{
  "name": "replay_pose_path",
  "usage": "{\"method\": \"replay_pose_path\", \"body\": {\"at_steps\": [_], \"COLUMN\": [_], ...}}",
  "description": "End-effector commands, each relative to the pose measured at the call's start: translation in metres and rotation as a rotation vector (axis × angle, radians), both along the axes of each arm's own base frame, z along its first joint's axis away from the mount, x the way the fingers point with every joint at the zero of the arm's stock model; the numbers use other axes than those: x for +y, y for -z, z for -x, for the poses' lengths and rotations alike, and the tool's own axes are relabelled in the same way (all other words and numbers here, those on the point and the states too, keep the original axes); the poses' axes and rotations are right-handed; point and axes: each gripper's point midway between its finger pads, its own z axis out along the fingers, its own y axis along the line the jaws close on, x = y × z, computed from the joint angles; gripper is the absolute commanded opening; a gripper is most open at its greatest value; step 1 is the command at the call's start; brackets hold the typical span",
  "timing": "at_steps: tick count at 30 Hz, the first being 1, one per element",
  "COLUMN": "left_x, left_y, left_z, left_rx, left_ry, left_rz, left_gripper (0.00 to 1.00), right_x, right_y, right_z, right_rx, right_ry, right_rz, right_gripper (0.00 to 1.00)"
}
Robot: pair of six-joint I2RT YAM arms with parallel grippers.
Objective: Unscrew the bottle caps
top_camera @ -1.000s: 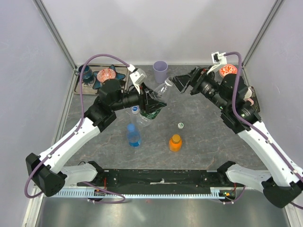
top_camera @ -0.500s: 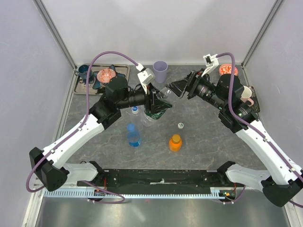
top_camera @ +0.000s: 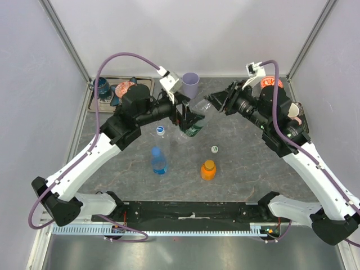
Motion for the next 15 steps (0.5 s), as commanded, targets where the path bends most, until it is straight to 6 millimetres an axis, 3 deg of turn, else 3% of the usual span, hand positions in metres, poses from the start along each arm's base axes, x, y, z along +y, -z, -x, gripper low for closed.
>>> {"method": "replay_pose_path", "body": {"at_steps": [1, 3, 5, 6, 7, 9, 11, 13, 15], "left_x": [0.044, 0.068, 0.096, 0.103, 0.112, 0.127, 0.126, 0.128, 0.123], "left_y": [-0.054, -0.063, -0.071, -0.067, -0.068, -0.063, -0.064, -0.057, -0.047], "left_z": [-0.038, -0.047, -0.051, -0.051, -0.049, -0.04, -0.029, -0.017, -0.01], "left_rx": [-0.144, -0.156, -0.147, -0.136, -0.132, -0.12, -0.129, -0.134, -0.115], "left_ry": [-0.311, -0.443, -0.589, -0.628, -0.66, -0.697, -0.658, -0.621, -0.577], "left_rz": [-0.023, -0.017, 0.016, 0.018, 0.034, 0.069, 0.113, 0.128, 0.126], "left_gripper": [1.0, 0.99, 1.0, 0.99, 0.99, 0.99, 0.99, 1.0, 1.0], "right_x": [-0.051, -0.065, -0.089, -0.099, -0.125, -0.148, -0.17, -0.173, -0.183], "right_y": [-0.036, -0.047, -0.04, -0.042, -0.035, -0.024, -0.016, 0.006, 0.011], "right_z": [-0.03, -0.04, -0.06, -0.066, -0.079, -0.092, -0.107, -0.127, -0.143], "right_rx": [-0.052, -0.06, -0.035, -0.038, -0.033, -0.044, -0.077, -0.062, -0.058], "right_ry": [0.322, 0.418, 0.593, 0.662, 0.836, 1.004, 1.189, 1.255, 1.286], "right_rz": [0.055, 0.061, 0.124, 0.137, 0.188, 0.27, 0.401, 0.508, 0.54], "right_gripper": [0.0, 0.0, 0.0, 0.0, 0.0, 0.0, 0.0, 0.0, 0.0]}}
